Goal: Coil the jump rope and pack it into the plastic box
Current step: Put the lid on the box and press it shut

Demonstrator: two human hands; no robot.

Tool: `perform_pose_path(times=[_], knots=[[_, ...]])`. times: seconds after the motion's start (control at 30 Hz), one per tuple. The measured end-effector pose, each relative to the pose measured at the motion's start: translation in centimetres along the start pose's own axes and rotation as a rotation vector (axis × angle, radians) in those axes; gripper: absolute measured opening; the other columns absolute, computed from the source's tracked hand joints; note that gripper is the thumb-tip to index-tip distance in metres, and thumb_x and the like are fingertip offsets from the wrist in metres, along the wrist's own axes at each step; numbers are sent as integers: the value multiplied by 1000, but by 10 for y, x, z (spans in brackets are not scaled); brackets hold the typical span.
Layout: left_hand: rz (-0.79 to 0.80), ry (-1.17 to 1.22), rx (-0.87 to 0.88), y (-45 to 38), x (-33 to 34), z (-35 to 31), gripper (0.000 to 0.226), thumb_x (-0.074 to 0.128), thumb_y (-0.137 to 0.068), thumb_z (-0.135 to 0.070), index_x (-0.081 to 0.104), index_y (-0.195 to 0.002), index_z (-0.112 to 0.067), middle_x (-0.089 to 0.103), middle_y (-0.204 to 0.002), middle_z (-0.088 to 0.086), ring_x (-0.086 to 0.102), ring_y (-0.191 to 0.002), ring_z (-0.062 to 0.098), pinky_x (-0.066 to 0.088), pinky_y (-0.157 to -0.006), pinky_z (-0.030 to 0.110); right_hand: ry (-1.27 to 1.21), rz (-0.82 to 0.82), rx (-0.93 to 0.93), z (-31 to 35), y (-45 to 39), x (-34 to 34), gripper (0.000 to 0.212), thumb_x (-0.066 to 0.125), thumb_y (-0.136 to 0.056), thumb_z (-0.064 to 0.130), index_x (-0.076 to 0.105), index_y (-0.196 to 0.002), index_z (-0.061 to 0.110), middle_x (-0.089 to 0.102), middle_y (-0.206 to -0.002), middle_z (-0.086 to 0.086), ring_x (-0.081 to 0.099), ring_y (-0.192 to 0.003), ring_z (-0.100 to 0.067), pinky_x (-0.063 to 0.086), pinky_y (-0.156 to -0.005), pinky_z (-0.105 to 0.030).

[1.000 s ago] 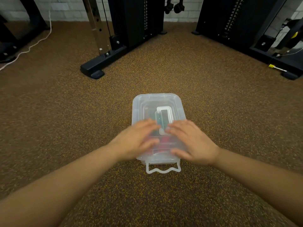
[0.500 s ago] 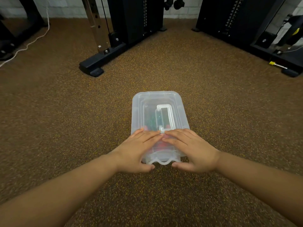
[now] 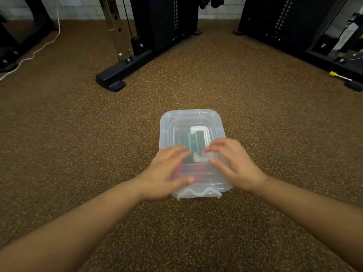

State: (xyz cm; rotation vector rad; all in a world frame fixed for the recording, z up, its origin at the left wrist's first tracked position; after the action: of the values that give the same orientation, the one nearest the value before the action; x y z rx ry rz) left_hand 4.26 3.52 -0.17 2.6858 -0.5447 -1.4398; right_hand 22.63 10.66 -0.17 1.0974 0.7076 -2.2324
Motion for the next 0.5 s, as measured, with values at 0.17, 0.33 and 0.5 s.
perform_pose_path(times=[0.17,0.33,0.5], knots=[[-357,490,-429,-30,-24,42,46,50,-91,-16,46,-136,-25,41,-139,-6,43,-125,13,35,-110,42,-231,-110,618,-42,-8,-7,53,53,-93,27,37,-143,21,41,-139,-4,38,-131,-18,32,-112,-43],[-316,747,-660,-38,-24,57,17,58,-76,-13,69,-88,-18,73,-100,12,68,-91,30,53,-83,42,-640,-57,827,-47,-7,5,35,51,-95,24,50,-130,21,65,-103,4,64,-96,-14,51,-90,-36],[-253,765,-696,-32,-26,54,12,58,-86,-1,64,-89,-11,70,-102,13,68,-90,27,56,-71,36,-640,18,801,-43,-5,4,22,51,-95,21,65,-112,25,71,-110,1,68,-97,-15,53,-90,-39]])
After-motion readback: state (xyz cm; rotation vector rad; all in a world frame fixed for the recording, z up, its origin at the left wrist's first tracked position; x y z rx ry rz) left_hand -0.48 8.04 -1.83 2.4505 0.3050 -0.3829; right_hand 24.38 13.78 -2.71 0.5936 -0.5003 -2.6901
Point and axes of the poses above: each hand's wrist, its own y-axis away from the middle knuckle, its own x-axis out of the palm, z = x × y, the point moved 5 cm from there along -y, towards the middle knuckle
